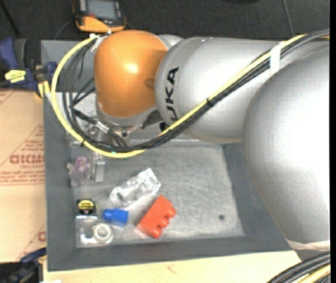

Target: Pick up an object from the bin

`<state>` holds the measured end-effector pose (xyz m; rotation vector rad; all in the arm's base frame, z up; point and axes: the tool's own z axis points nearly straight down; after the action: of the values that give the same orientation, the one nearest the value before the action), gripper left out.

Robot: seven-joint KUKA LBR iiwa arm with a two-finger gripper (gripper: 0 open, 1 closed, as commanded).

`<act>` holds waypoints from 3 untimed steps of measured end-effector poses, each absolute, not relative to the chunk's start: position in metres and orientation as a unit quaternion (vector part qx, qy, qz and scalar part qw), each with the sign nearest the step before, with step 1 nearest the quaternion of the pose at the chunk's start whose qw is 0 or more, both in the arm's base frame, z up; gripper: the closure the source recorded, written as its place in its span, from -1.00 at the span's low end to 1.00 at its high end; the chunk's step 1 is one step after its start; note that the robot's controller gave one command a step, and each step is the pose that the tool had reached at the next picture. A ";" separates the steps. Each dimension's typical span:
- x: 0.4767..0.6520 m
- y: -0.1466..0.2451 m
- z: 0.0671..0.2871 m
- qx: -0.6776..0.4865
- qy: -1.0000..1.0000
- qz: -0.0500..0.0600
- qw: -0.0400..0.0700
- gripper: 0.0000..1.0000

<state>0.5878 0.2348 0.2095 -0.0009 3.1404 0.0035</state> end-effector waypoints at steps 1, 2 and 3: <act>0.541 0.212 0.066 -0.002 1.000 0.000 -0.003 -1.00; 0.544 0.212 0.071 -0.001 1.000 0.002 0.001 1.00; 0.541 0.208 0.252 -0.016 1.000 0.001 0.006 1.00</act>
Offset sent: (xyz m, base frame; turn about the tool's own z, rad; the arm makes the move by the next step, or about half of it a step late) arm -0.0453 -0.0222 -0.1395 -0.0058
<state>0.5407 0.2080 0.2521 -0.0509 3.1293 0.0037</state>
